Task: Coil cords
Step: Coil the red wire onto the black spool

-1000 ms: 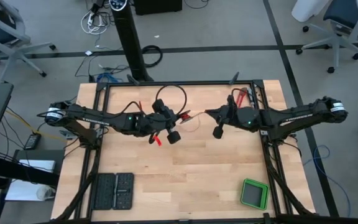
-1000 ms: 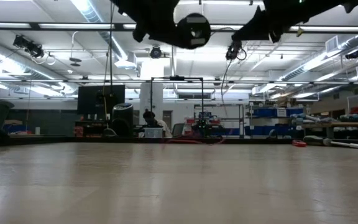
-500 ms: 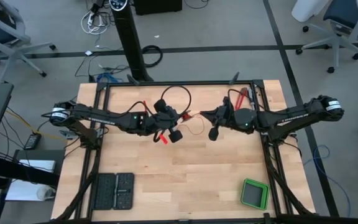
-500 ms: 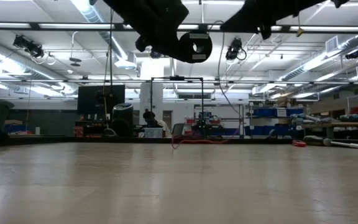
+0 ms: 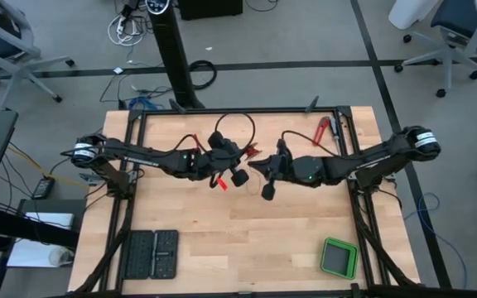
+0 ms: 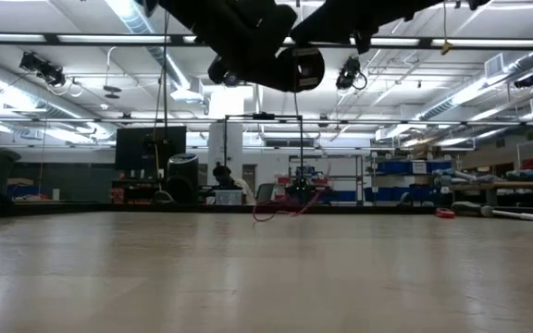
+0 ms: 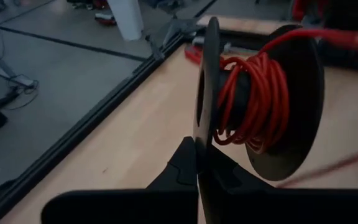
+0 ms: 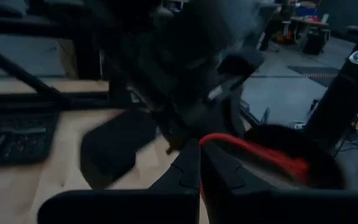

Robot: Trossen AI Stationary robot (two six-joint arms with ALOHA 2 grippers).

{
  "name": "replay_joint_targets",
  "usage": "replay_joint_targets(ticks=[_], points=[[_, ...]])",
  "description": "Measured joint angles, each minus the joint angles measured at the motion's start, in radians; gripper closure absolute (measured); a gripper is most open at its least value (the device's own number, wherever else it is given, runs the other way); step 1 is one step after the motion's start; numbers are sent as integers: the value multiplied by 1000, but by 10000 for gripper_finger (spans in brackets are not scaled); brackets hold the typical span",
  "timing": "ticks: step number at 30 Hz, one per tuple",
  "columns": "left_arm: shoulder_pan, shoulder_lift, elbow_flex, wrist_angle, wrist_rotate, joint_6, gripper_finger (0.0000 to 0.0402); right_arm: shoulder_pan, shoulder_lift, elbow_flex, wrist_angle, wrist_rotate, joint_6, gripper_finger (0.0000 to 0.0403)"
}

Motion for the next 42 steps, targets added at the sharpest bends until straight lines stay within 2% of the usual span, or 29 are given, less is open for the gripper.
replay_joint_targets(ticks=[12,20,35,40,42], points=[[-2,0,-1,127,92,-134,400,1,72,0,43,0,-73,398],[-2,-4,-1,207,181,-158,400,8,80,-1,8,35,-100,371],[-3,-72,0,119,250,-141,400,62,65,-2,-219,195,-114,365],[-3,-107,0,12,263,-70,400,62,53,-2,-265,201,-120,369],[-3,-120,0,-28,265,-38,400,62,38,-2,-287,173,-119,369]])
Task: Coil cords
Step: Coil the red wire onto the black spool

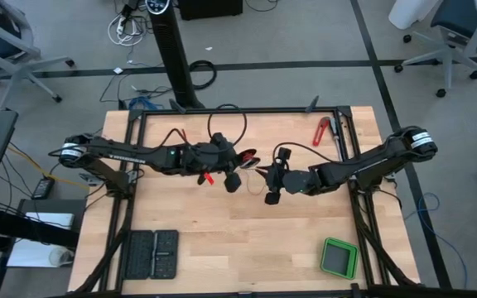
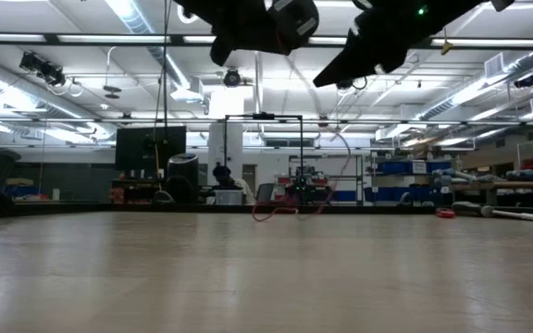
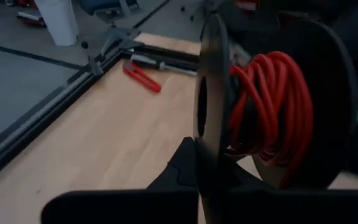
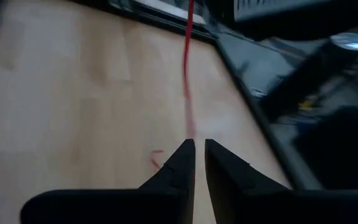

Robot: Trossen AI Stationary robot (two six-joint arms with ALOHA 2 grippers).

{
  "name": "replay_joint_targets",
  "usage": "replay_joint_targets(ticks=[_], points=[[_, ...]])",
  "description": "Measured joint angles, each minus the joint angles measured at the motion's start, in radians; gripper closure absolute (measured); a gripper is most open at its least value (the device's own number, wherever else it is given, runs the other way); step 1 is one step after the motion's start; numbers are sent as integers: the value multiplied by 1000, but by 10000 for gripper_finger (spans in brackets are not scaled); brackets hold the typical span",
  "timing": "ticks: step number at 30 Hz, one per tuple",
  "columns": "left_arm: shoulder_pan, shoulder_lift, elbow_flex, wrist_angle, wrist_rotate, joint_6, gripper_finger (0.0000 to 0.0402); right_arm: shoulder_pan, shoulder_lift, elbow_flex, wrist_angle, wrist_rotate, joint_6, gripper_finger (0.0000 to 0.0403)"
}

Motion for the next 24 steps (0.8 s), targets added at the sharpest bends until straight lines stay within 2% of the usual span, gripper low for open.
replay_joint_targets(ticks=[7,13,17,24], points=[[0,-22,0,-148,3,77,400,-61,-82,0,-127,-280,61,369],[0,-16,0,-167,21,137,400,-96,-117,0,-62,-292,86,373],[0,-15,0,-182,105,182,400,-97,-119,0,-13,-305,48,368],[0,-15,0,-217,138,209,400,-118,-120,0,37,-380,35,335]])
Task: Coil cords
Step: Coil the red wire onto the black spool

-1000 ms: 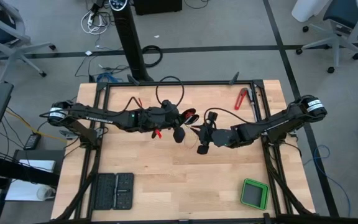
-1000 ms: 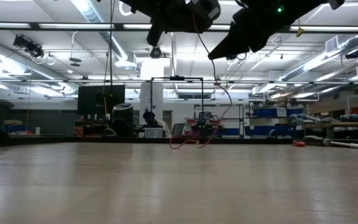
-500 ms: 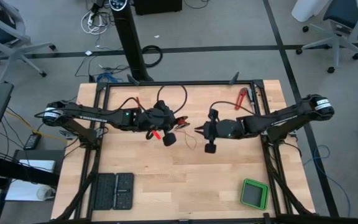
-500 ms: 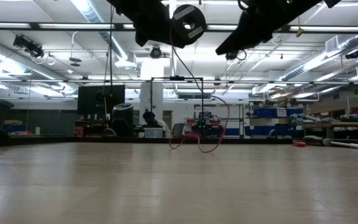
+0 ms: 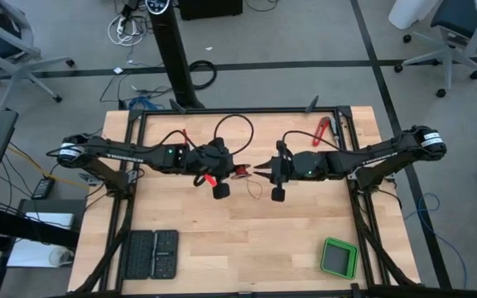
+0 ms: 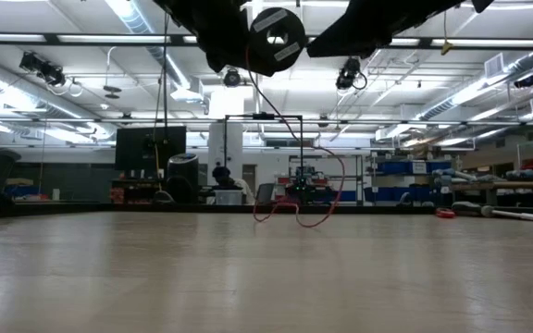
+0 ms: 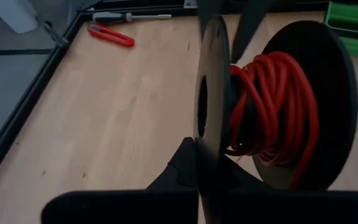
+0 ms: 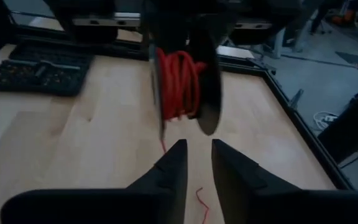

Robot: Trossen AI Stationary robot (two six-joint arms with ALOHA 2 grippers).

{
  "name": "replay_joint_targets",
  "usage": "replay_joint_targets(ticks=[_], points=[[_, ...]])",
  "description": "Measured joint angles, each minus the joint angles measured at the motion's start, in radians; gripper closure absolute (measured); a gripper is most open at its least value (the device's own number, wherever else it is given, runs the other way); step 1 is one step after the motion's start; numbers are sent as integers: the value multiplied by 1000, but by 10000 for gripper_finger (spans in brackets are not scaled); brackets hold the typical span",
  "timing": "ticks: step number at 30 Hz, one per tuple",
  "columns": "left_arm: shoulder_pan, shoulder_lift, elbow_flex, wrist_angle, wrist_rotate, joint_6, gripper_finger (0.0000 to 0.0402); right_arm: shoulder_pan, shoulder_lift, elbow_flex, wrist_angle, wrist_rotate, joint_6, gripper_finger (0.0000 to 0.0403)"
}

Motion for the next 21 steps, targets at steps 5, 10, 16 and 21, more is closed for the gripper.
replay_joint_targets(ticks=[5,10,16,21], points=[[-1,0,0,3,8,2,400,-14,-1,0,55,-76,6,302],[-4,0,0,7,8,3,400,-22,-1,0,93,-87,-19,291],[-6,1,0,60,9,5,400,-40,-1,0,166,-140,-26,298],[-7,1,0,86,7,5,400,-58,-1,0,174,-170,-29,310]])
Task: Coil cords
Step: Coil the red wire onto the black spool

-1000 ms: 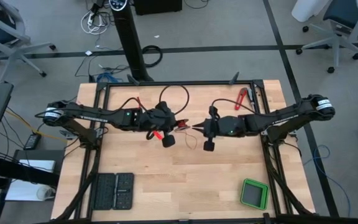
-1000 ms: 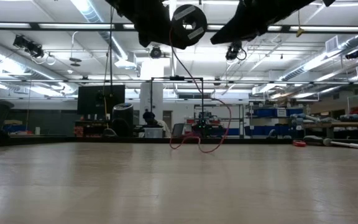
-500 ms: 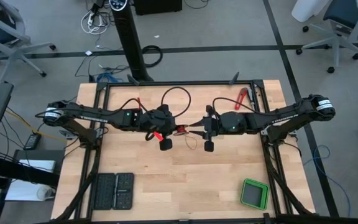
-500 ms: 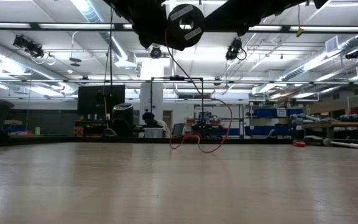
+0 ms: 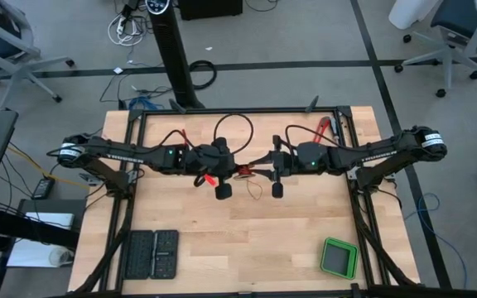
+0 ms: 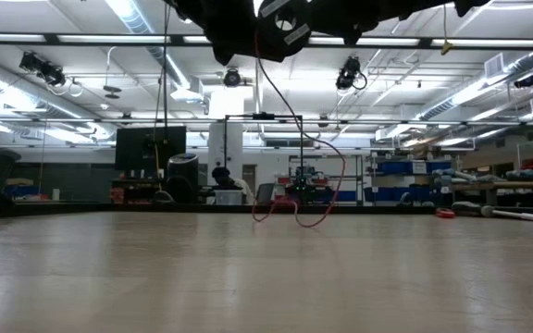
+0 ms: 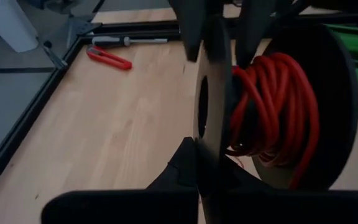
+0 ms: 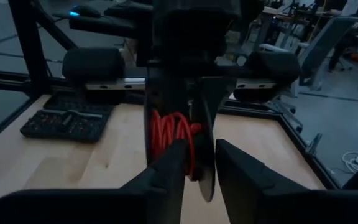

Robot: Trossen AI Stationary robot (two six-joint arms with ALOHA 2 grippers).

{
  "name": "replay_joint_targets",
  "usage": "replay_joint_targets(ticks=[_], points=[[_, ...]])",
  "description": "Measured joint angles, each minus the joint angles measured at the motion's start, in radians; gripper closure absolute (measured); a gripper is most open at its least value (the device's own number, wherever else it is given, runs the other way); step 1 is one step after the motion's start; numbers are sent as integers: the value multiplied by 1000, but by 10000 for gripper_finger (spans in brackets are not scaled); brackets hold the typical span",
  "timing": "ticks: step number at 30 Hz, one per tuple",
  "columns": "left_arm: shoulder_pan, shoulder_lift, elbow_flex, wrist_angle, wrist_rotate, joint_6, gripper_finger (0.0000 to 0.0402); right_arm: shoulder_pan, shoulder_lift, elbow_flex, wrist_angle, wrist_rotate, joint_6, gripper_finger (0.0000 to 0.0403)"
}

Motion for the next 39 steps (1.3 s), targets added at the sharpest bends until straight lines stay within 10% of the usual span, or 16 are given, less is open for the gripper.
replay_joint_targets(ticks=[6,15,27,39], points=[[-1,25,-1,61,-41,0,400,-15,-1,0,1,-15,6,391],[-4,40,-1,69,-81,-12,388,-17,-19,1,-55,-1,17,400],[-12,1,1,-6,-141,-32,214,-15,-136,-1,-231,-5,30,401],[-36,-9,1,122,-97,19,204,-15,-179,-43,-268,-59,30,402]])
